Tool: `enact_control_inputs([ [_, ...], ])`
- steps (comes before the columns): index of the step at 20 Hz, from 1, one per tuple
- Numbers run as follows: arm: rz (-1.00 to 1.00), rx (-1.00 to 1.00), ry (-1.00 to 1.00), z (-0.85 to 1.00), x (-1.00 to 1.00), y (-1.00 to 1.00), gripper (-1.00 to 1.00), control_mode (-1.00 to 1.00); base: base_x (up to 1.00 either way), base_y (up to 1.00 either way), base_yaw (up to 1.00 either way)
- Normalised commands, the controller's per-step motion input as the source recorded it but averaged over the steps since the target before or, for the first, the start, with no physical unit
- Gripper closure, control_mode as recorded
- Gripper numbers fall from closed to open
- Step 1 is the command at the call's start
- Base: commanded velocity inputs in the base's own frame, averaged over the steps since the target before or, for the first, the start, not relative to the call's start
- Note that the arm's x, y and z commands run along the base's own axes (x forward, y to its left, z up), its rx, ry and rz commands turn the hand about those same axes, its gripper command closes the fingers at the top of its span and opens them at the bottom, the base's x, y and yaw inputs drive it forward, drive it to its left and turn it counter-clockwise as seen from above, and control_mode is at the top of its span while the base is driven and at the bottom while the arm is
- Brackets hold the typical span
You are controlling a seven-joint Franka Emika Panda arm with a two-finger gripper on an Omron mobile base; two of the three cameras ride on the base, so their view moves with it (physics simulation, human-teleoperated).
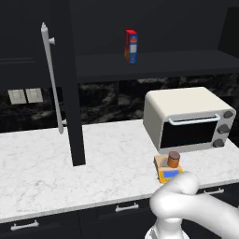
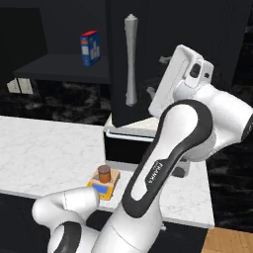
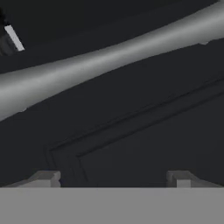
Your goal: Pick the jam and place it on the digital scale for weighing, and close the cabinet.
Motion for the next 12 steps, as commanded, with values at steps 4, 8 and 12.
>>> enact_control_inputs([
  [4, -0.15, -0.25, 0.18, 0.0, 1.0, 1.0, -1.0, -1.0, 0.0, 0.0, 0.0],
  [8, -0.1, -0.13, 0.04, -0.08, 0.95, 0.86, -1.0, -1.0, 0.0, 0.0, 0.0],
  [12, -0.02, -0.03, 0.0, -0.15, 0.85, 0.49, -1.0, -1.0, 0.0, 0.0, 0.0],
])
